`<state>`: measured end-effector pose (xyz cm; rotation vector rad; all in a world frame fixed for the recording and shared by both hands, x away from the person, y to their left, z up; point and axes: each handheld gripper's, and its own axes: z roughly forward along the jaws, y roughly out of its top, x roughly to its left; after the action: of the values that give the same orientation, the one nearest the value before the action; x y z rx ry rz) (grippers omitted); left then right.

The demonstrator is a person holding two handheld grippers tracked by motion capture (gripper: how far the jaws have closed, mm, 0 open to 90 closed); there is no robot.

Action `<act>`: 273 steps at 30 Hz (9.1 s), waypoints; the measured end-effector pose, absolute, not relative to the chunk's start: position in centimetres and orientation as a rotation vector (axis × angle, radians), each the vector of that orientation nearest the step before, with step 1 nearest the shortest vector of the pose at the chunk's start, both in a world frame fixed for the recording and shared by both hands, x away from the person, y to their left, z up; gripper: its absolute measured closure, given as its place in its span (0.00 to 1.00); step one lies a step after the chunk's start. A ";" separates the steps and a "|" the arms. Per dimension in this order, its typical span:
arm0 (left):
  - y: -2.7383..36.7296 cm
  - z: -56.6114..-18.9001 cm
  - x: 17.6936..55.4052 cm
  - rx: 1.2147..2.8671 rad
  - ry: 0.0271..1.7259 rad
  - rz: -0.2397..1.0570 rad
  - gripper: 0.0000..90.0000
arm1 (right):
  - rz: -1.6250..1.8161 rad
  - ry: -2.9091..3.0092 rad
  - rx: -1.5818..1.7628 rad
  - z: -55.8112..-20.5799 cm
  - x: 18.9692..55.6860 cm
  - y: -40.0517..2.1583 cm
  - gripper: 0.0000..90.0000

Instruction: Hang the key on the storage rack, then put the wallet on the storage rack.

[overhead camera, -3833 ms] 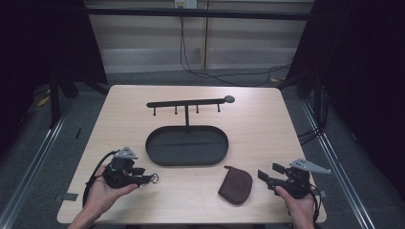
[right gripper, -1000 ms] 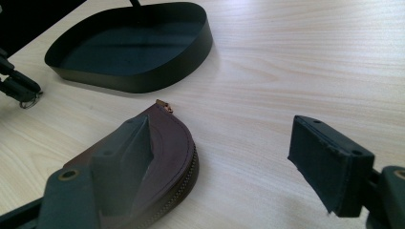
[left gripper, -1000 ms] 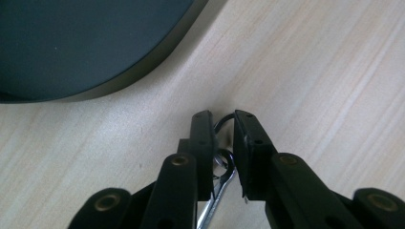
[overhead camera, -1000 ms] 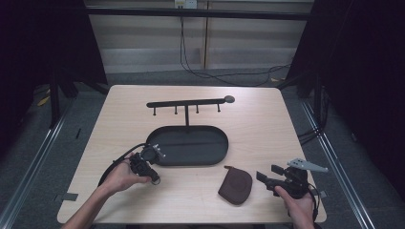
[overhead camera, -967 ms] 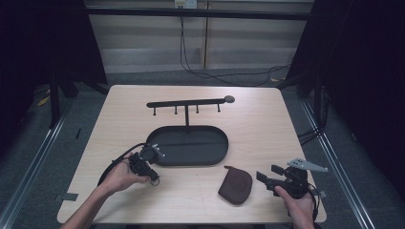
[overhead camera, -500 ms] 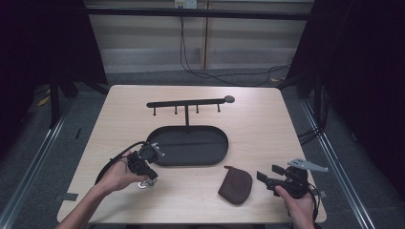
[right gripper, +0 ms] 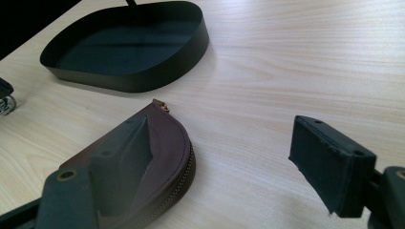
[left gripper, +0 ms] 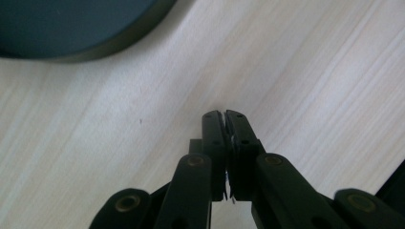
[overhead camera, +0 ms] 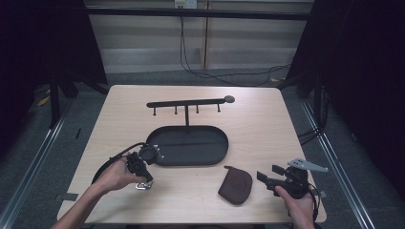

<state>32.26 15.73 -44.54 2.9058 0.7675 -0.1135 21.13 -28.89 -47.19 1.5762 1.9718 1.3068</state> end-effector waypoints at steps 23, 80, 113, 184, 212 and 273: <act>17.0 -40.6 32.8 2.899 0.818 -0.146 0.99 | 1.305 1.973 1.576 -47.2 21.1 -28.9 0.24; 16.4 -29.7 36.1 2.830 0.766 0.036 0.99 | 1.308 1.983 1.578 -47.2 21.2 -28.9 0.23; 13.4 -27.3 41.3 2.843 0.817 0.035 0.99 | 1.320 1.990 1.581 -47.3 21.2 -28.9 0.22; 16.2 -29.4 42.3 2.514 0.968 0.145 0.63 | 1.322 2.014 1.575 -47.3 21.3 -28.7 0.22; 22.1 -34.9 36.4 2.240 1.067 0.218 0.21 | 1.318 2.038 1.565 -47.4 21.5 -28.6 0.22; 23.0 -46.7 23.4 2.138 0.939 0.187 0.19 | 0.727 2.709 1.471 -45.4 27.6 -22.5 0.20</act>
<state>23.38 22.97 -46.70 2.1376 0.9388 0.1873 27.60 -22.52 -45.41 1.4713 2.7094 0.7266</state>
